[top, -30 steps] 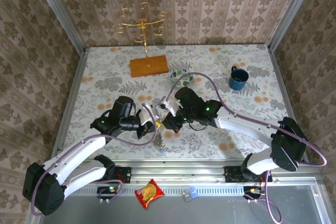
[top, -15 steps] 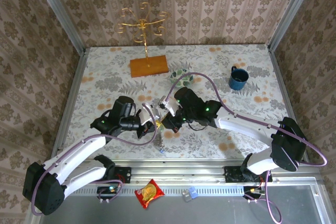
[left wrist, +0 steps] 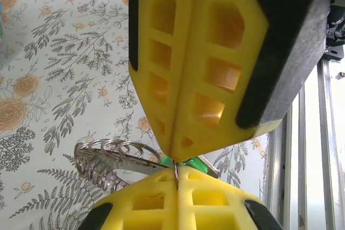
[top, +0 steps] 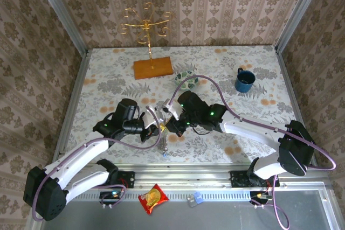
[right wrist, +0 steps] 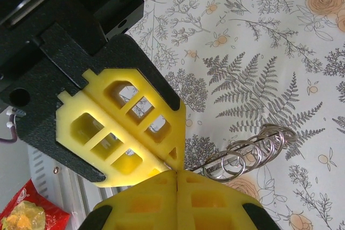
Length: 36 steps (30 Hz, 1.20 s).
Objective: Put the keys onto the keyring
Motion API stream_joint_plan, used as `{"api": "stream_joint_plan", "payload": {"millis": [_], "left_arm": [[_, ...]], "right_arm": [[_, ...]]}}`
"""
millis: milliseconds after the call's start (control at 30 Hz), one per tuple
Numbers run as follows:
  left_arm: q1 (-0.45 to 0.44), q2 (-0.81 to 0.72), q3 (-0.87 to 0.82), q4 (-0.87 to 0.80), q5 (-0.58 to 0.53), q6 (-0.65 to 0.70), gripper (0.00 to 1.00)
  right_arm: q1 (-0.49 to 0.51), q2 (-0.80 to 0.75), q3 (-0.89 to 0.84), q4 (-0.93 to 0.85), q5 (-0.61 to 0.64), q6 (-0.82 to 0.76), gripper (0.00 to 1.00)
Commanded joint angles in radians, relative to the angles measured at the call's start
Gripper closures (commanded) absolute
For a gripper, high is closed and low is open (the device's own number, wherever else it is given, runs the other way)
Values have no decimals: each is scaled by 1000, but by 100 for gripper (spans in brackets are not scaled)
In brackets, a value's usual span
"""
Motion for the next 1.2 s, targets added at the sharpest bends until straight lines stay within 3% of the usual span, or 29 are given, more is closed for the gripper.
{"api": "stream_joint_plan", "payload": {"millis": [0, 367, 800, 1167], "left_arm": [[-9, 1, 32, 9, 74, -4, 100], [-8, 4, 32, 19, 92, -7, 100], [-7, -21, 15, 46, 95, -13, 100], [-10, -68, -55, 150, 27, -65, 100]], "right_arm": [[9, -22, 7, 62, 35, -37, 100], [20, -11, 6, 55, 57, -65, 100], [23, -18, 0, 32, 209, -60, 100], [23, -30, -22, 54, 181, -22, 100]]}}
